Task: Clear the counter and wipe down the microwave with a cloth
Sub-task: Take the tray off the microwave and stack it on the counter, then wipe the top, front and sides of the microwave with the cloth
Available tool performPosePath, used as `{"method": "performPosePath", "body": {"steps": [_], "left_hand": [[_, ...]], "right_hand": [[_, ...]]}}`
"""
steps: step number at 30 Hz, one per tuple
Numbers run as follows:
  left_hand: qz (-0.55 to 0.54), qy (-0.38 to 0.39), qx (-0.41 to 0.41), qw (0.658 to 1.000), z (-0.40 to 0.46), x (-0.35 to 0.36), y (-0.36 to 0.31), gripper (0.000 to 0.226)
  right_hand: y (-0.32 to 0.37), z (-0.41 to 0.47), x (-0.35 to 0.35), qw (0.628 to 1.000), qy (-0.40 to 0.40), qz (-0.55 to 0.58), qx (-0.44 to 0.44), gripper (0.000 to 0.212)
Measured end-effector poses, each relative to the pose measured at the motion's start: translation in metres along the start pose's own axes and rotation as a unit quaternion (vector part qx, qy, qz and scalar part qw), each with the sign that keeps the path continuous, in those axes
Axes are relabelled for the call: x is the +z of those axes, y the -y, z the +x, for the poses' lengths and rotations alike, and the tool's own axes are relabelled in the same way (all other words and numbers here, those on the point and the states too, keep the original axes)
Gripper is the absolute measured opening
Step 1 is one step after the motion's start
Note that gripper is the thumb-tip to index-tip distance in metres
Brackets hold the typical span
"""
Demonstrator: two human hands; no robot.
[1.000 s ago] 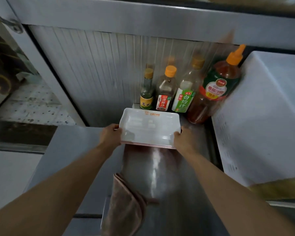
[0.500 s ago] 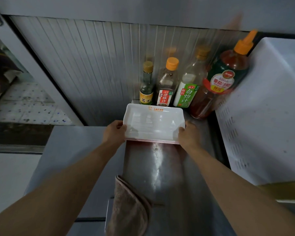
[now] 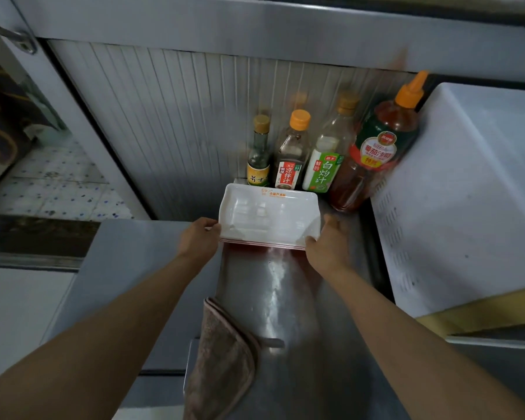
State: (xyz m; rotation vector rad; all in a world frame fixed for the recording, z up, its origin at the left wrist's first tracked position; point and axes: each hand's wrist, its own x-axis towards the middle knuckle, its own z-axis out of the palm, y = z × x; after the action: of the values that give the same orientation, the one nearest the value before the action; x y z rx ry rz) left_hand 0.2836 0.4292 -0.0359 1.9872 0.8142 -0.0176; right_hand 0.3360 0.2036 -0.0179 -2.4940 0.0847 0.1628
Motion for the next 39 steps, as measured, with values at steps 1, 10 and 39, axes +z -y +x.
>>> {"method": "performPosePath", "body": {"steps": [1,10,39], "left_hand": [[0.004,-0.003,-0.002,1.0,-0.007,-0.004,0.001,0.023],[0.117,-0.071,-0.006,0.991,-0.107,-0.049,0.027,0.024],[0.254,-0.097,-0.17,0.947,-0.342,-0.091,0.185,0.023]], "right_hand": [[0.001,-0.006,-0.002,1.0,0.007,-0.003,-0.006,0.05],[0.007,-0.077,-0.021,0.988,0.108,-0.039,-0.107,0.055],[0.008,-0.194,0.058,0.955,0.117,-0.18,-0.204,0.058]]}}
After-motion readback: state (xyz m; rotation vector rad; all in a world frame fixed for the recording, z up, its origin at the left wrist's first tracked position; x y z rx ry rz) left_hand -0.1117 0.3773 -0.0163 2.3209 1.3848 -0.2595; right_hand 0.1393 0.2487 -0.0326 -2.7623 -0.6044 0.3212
